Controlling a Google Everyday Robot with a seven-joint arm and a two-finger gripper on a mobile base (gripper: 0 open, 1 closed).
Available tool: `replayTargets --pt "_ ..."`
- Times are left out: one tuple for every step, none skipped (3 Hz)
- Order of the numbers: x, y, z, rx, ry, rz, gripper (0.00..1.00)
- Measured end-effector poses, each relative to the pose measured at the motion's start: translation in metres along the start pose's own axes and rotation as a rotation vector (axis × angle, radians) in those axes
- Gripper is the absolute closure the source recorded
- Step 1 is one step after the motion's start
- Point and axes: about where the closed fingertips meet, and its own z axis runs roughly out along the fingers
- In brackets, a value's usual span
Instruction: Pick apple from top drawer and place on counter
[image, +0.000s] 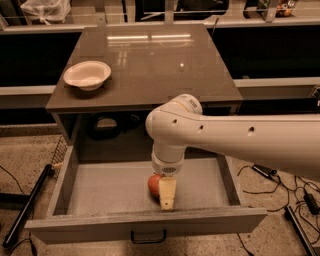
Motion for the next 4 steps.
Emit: replayTargets --pt "0.0 0.0 -0.002 0.0 0.0 0.0 0.54" --pt "0.003 -0.003 -0.002 -0.019 0.009 -0.02 0.36" --pt "0.004 -0.007 -0.012 -0.028 0.026 -0.05 0.12" --pt "0.007 -0.009 -0.025 -0.03 0.038 -0.075 0.0"
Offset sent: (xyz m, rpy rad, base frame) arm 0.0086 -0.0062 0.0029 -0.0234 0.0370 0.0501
